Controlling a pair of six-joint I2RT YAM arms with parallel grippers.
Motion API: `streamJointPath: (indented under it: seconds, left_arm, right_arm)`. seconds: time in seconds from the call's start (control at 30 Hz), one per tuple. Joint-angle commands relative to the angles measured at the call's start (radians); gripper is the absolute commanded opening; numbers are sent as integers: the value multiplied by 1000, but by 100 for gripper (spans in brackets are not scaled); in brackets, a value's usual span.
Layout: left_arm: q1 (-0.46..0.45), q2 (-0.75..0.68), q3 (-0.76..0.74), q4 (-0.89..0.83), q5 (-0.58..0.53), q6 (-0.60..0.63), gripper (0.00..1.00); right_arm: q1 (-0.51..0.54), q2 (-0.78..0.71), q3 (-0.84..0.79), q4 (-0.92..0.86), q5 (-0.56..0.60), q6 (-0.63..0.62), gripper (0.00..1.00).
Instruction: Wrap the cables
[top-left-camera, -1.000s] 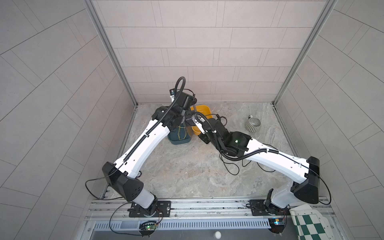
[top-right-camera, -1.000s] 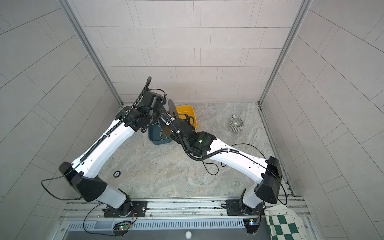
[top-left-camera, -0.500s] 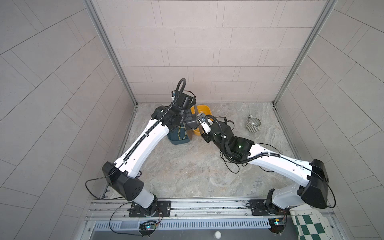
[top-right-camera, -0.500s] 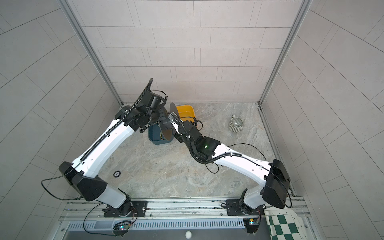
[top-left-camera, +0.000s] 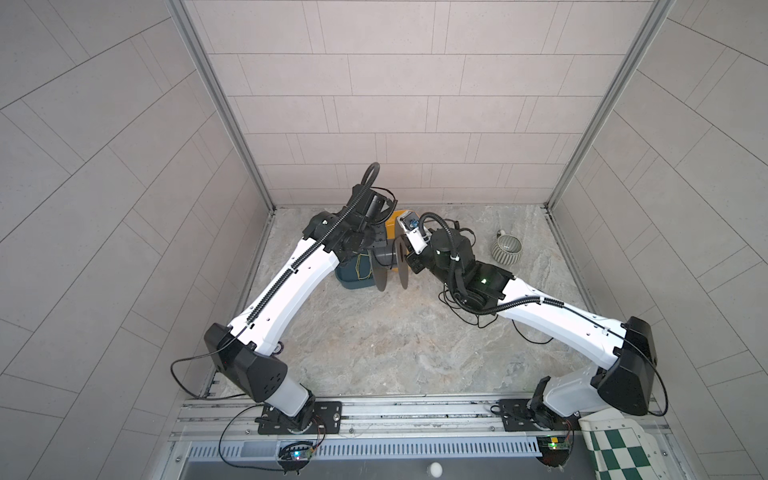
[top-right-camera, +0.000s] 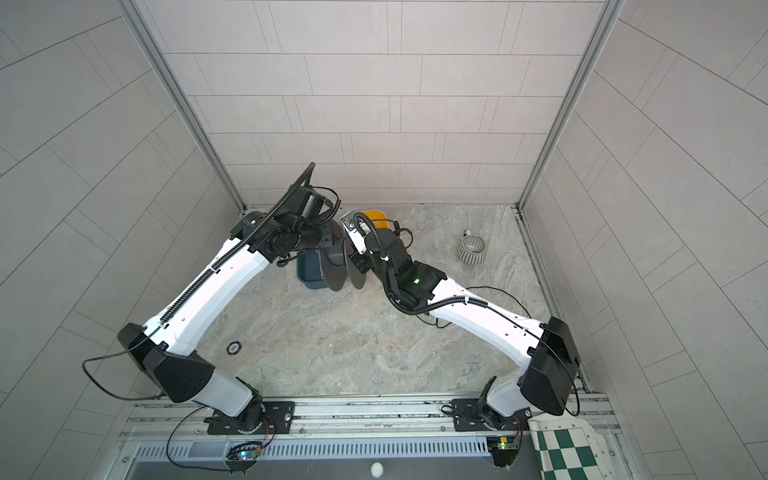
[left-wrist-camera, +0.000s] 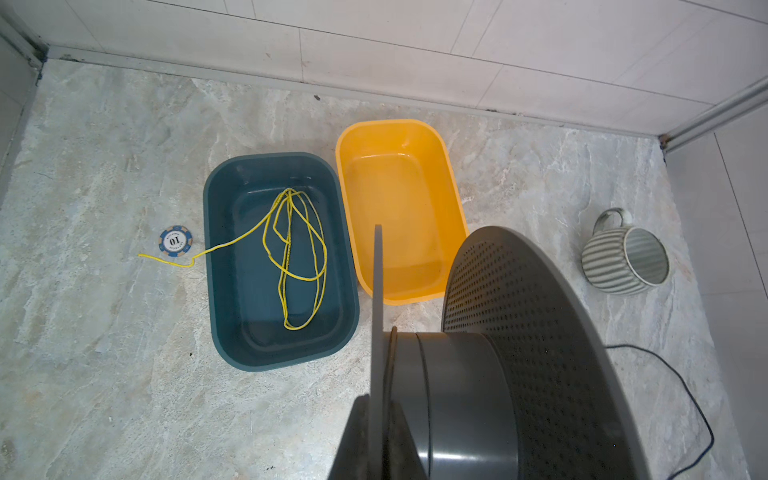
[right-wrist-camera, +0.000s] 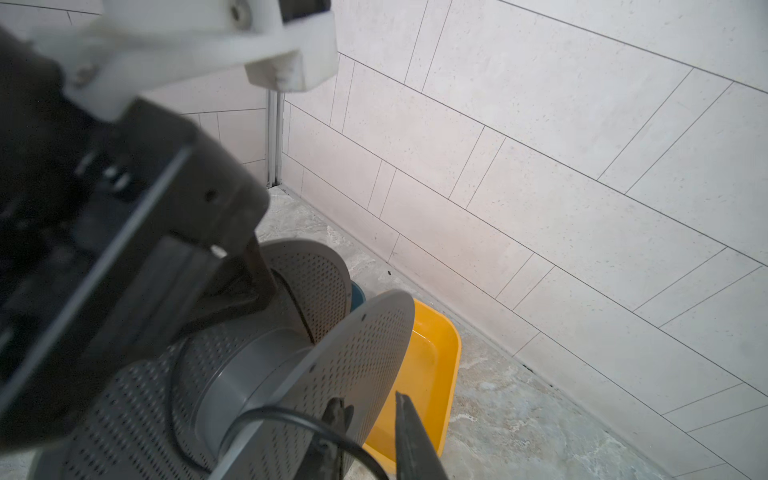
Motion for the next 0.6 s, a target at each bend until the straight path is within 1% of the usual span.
streamJointPath:
  seconds: [0.0,0.2,0.37,0.43,0.5,0.57]
  left_arm:
    - [3,-26,27,-48,27,63,0]
    - [5,-38,45,-92,38,112,0]
    - [11,-61,68,-112,87,154,0]
    - [26,-55,107,-146,111,160,0]
    - [49,-51,145,-167,162,162,0]
    - [74,-50,172,-178,211,163,0]
  right_arm:
    - [-41,29,55,0,-24,31,22]
    - [-123,98,119,-32,-95,76,25]
    - [-201,162,141,-59,-190,133,25]
    - [-219,174,118,-53,-200,153,25]
    - [-242,185,89,-52,-227,180,26]
    - [-263,193,66,-62,-266,205,30]
